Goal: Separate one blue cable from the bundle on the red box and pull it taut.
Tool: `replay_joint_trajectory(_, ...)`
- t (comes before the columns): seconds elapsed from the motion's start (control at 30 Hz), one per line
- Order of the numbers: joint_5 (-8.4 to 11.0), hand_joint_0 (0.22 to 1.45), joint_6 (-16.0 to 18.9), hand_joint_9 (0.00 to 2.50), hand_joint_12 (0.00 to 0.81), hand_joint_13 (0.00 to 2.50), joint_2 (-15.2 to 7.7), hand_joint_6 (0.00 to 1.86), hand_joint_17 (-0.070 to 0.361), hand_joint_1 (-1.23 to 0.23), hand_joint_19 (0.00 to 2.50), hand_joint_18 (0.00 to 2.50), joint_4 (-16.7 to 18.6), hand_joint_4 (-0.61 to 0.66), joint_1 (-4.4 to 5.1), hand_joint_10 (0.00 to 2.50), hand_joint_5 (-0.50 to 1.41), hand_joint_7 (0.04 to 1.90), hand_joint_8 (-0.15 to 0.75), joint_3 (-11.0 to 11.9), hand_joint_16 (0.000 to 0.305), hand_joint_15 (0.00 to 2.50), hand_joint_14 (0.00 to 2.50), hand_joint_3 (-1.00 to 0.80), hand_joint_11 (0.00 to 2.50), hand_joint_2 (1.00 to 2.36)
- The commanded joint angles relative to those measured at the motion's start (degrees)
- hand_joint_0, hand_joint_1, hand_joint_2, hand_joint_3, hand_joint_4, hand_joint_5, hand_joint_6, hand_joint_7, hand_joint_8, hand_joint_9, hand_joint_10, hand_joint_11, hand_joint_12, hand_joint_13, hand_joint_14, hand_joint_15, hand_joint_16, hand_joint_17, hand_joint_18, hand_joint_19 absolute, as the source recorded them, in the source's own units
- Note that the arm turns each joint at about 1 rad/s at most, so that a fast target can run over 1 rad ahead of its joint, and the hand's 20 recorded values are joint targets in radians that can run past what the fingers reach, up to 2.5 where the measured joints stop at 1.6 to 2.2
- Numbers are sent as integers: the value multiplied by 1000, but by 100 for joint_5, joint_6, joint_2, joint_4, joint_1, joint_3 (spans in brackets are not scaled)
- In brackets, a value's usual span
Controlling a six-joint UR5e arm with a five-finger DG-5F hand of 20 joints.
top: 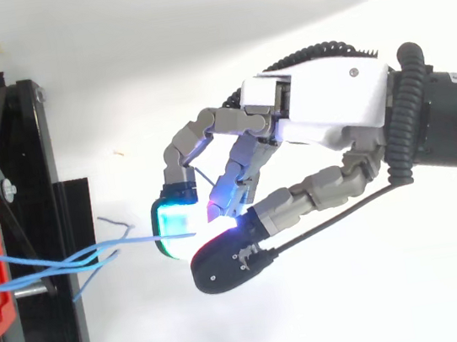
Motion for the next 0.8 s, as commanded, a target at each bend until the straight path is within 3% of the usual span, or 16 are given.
replay_joint_trajectory(0.0,0,620,0,1166,354,949,0,910,96,-844,578,865,0,24,0,16,-57,1018,166,-6,43,683,27,-252,527,1010)
replay_joint_trajectory(0.77,0,627,0,1113,368,927,0,907,98,-846,579,853,0,21,0,16,-62,1020,173,-6,44,668,25,-280,487,1010)
